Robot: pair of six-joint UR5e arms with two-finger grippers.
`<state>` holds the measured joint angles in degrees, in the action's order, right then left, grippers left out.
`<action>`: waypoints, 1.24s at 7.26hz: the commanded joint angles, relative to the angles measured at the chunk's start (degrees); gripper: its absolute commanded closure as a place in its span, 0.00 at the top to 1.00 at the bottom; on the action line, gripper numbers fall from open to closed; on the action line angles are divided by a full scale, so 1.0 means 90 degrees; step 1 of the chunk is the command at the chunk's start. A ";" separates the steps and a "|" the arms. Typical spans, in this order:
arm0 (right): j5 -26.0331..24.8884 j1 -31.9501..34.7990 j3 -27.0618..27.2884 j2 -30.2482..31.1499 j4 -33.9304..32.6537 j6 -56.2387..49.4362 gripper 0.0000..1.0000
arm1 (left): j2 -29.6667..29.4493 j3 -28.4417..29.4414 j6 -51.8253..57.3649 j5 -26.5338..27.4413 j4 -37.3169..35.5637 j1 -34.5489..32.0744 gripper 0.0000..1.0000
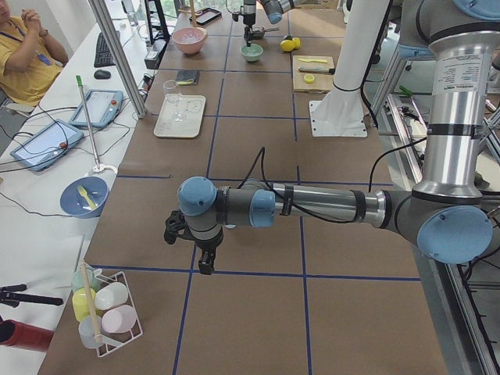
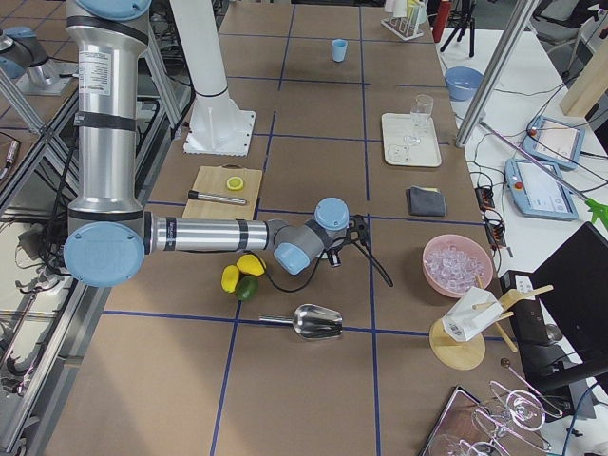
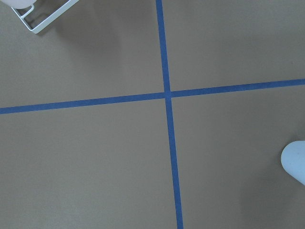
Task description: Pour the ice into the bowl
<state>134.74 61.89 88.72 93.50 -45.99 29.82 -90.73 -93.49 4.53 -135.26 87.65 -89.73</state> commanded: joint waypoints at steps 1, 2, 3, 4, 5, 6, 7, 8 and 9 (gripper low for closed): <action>-0.0244 0.0008 0.0064 -0.0027 0.0003 -0.0051 1.00 | -0.0007 0.0017 -0.0006 0.0000 0.0056 0.0000 1.00; -0.0206 0.0337 0.0084 0.0021 -0.0104 -0.0138 1.00 | -0.0007 0.0017 -0.0006 0.0000 0.0056 0.0000 1.00; -0.0138 0.0659 0.0064 -0.0007 -0.0250 -0.0168 1.00 | -0.0007 0.0027 -0.0006 0.0000 0.0056 0.0000 1.00; -0.0147 0.1107 0.0074 -0.0124 -0.0851 -0.0768 1.00 | -0.0007 0.0036 -0.0006 0.0000 0.0065 0.0000 1.00; -0.0147 0.1711 0.0093 -0.0134 -0.1708 -0.2050 1.00 | -0.0007 0.0017 -0.0006 0.0000 0.0056 0.0010 1.00; -0.0195 0.2336 0.0093 -0.0309 -0.2683 -0.2943 1.00 | -0.0007 0.0036 -0.0006 -0.0010 0.0065 0.0000 1.00; -0.0244 0.2884 0.0093 -0.0417 -0.3418 -0.3416 1.00 | 0.0003 0.0046 0.0004 0.0000 0.0065 0.0000 1.00; -0.0206 0.3141 0.0074 -0.0292 -0.4054 -0.3488 1.00 | 0.0012 0.0046 0.0004 0.0000 0.0056 0.0000 1.00; -0.0254 0.3375 0.0103 -0.0213 -0.4592 -0.3508 1.00 | 0.0013 0.0046 0.0004 0.0000 0.0056 0.0000 1.00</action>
<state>132.74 88.96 89.51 90.83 -80.40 -0.41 -90.66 -93.10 4.56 -135.27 88.19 -89.73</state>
